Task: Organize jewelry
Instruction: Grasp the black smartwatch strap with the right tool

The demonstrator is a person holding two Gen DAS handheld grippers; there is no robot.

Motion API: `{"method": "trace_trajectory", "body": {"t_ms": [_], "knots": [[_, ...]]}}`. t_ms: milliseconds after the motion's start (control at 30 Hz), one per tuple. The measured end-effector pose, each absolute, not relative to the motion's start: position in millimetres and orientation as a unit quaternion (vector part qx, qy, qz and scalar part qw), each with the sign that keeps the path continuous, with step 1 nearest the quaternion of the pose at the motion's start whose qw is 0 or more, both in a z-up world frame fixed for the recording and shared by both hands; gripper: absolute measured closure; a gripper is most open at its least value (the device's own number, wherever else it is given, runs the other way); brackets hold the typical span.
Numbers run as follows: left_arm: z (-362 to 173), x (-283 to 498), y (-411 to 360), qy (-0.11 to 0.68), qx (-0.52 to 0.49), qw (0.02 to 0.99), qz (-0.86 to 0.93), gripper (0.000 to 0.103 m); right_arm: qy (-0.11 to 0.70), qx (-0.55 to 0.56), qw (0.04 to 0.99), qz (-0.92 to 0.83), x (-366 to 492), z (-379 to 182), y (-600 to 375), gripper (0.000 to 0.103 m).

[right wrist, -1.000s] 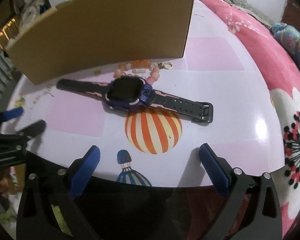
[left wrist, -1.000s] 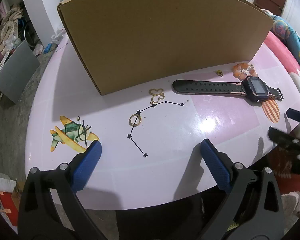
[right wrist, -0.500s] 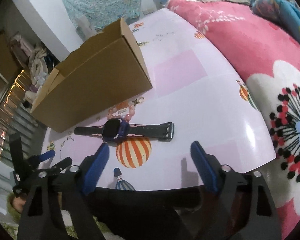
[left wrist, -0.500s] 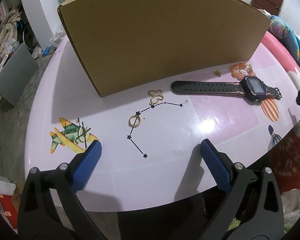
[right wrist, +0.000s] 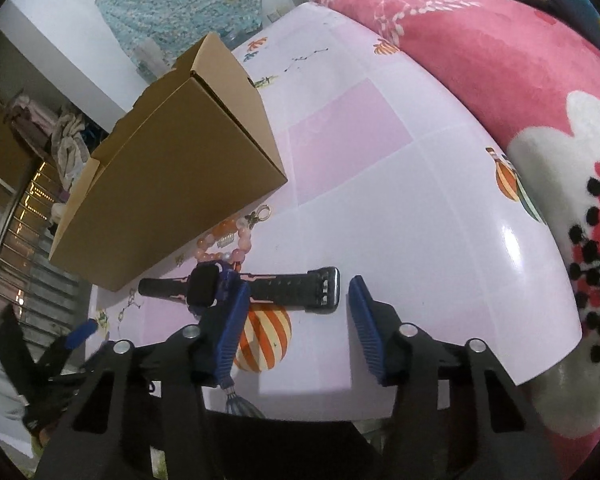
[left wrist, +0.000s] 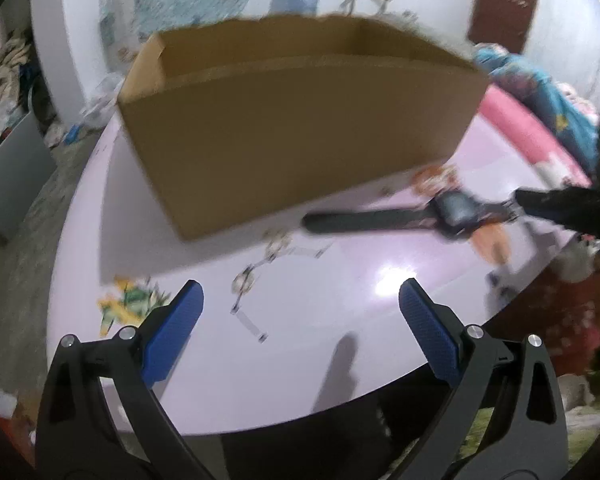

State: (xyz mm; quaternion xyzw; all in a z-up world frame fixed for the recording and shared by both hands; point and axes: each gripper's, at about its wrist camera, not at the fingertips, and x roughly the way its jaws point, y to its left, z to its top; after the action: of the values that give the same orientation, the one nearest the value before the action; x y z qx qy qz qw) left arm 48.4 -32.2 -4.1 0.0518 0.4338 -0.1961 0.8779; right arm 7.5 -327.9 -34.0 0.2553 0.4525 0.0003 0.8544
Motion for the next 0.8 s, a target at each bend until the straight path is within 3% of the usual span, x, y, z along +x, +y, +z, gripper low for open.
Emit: {"method": "trace_trajectory", "body": {"t_ms": [33,200,367,800], "knots": [[-0.3,49.3,-33.9,0.427,0.045,0.878,-0.210,0.009,0.451,0.249,0.857,-0.004,8.0,-33.4,-327.1,0.061],[2.2,67.9,-44.4,0.436,0.008,0.863,-0.256,0.031,0.452,0.195,0.870,-0.015,15.2,-31.5,-317.1,0.068],[-10.4,92.8,-53.6,0.465,-0.014,0.847,-0.257,0.042,0.463,0.150,0.873,-0.028,21.9,-36.1,-308.2,0.074],[-19.6,115.3,-66.5,0.496,-0.014,0.835,-0.238,0.045,0.461,0.123,0.878,-0.033,21.8,-37.3,-300.1,0.074]]}}
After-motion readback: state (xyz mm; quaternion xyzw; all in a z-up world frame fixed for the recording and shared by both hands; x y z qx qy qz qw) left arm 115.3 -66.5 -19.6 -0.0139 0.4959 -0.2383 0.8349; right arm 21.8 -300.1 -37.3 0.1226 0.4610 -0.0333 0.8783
